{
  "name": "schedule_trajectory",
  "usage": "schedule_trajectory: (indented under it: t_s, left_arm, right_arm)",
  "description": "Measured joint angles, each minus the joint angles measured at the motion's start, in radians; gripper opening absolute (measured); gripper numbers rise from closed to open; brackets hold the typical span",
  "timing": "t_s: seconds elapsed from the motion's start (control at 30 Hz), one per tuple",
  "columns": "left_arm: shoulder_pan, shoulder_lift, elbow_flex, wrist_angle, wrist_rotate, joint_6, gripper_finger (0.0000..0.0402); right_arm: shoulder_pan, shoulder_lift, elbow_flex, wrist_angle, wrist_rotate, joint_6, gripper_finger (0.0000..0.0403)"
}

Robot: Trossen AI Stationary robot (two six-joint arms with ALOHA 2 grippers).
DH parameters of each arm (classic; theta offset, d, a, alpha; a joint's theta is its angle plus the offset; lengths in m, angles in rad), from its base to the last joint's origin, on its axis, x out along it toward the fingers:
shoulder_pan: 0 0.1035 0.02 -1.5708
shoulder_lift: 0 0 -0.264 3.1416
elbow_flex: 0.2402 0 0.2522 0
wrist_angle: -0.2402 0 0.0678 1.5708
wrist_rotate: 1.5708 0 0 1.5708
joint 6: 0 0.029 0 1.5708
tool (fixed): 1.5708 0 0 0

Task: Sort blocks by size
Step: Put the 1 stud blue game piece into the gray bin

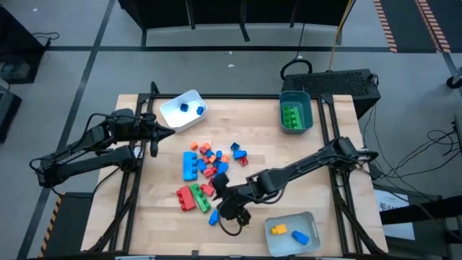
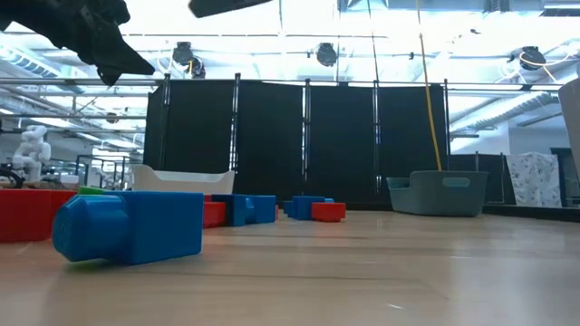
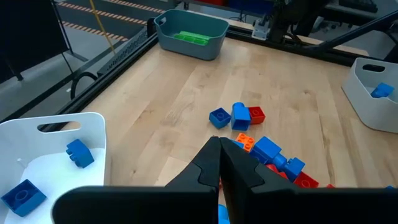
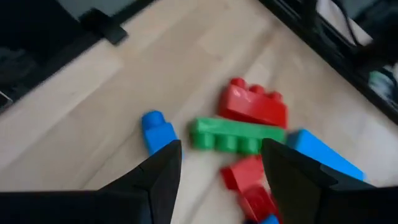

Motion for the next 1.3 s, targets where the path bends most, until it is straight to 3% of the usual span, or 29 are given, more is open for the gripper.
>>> schedule_trajectory:
  t_s: [0.37, 0.6, 1.07, 1.3]
  left_arm:
    - [0.0, 0.0, 0.0, -0.002, 0.0, -0.002, 0.0011]
    - [0.0, 0.0, 0.0, -0.002, 0.0, -0.002, 0.0011]
    - [0.0, 0.0, 0.0, -0.003, 0.0, -0.003, 0.0011]
    - [0.0, 0.0, 0.0, -0.003, 0.0, -0.003, 0.0011]
  right_arm:
    - [-0.008, 0.126, 0.0, 0.147, -0.187, -0.112, 0.0205]
    - [-0.037, 0.173, 0.0, 0.191, -0.296, -0.074, 0.0206]
    - [-0.046, 0.189, 0.001, 0.175, -0.28, -0.032, 0.0276]
    - [-0.055, 0.198, 0.001, 0.162, -0.268, -0.032, 0.0276]
